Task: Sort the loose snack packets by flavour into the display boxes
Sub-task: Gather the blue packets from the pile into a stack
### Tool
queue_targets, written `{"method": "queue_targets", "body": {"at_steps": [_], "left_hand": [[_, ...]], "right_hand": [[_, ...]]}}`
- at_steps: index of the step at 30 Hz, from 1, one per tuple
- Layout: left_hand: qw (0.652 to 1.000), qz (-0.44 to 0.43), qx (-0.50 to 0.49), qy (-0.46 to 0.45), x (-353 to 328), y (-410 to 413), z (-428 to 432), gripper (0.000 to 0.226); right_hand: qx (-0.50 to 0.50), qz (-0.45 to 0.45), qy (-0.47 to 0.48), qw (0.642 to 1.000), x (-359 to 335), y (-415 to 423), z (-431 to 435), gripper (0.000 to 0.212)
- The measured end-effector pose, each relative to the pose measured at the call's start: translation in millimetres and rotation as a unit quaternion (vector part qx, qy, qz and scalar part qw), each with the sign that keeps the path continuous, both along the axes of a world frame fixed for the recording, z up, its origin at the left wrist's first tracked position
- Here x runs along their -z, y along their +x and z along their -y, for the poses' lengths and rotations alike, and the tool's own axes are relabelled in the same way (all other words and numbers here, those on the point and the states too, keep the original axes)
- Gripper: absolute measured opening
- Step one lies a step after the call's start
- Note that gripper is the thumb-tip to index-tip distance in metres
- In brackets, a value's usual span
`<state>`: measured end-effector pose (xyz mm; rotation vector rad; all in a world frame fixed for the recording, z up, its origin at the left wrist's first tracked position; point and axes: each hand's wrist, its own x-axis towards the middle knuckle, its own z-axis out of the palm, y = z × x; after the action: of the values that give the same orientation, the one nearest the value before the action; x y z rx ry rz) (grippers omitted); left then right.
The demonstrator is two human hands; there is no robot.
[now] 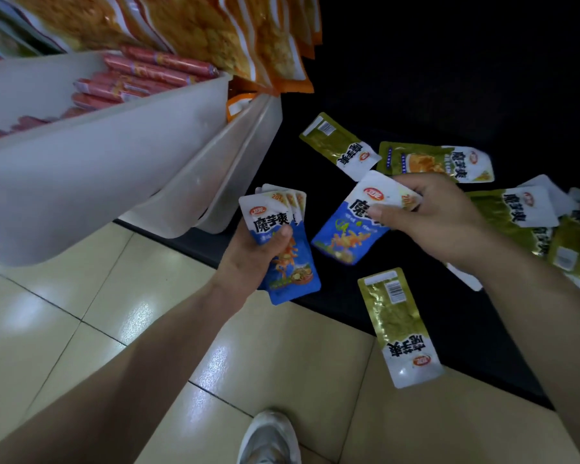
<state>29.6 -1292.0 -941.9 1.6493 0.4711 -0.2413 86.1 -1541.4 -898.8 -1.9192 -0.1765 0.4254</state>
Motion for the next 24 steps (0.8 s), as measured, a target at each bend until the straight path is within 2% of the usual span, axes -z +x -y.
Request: {"method": "queue_targets", "body": {"at_steps": [3, 5, 7, 10, 12, 16, 20, 24], "left_hand": [[0.997, 0.039, 0.070, 0.000, -37, 5, 26, 0.035], [0.991, 0.059, 0.122, -0.010, -68, 7, 45, 0.034], [0.981, 0.082, 0.174, -0.009, -104, 6, 62, 0.028], [0.962, 0.119, 0.247, -0.001, -170, 0, 83, 0.034], [0.955, 0.150, 0.255, 0.021, -206, -4, 90, 0.032], [0.963, 0.162, 0.215, -0.014, -281, -29, 111, 0.047], [0.962, 0.195, 0.184, -0.061, -330, -77, 152, 0.038], [0.965, 0.179, 0.155, -0.109, -326, -136, 194, 0.040]], "right_hand": [[0.028, -0.031, 0.033, 0.999, -28, -2, 9, 0.017], [0.052, -0.043, 0.060, 0.996, -52, -7, 13, 0.019], [0.084, -0.045, 0.079, 0.992, -79, -14, 19, 0.020], [0.134, -0.022, 0.095, 0.986, -130, -30, 28, 0.021], [0.167, -0.002, 0.086, 0.982, -162, -42, 32, 0.027], [0.231, 0.036, 0.063, 0.970, -236, -90, 52, 0.047], [0.207, 0.003, 0.130, 0.970, -286, -167, 80, 0.028], [0.246, -0.017, 0.189, 0.950, -288, -242, 110, 0.031]]}}
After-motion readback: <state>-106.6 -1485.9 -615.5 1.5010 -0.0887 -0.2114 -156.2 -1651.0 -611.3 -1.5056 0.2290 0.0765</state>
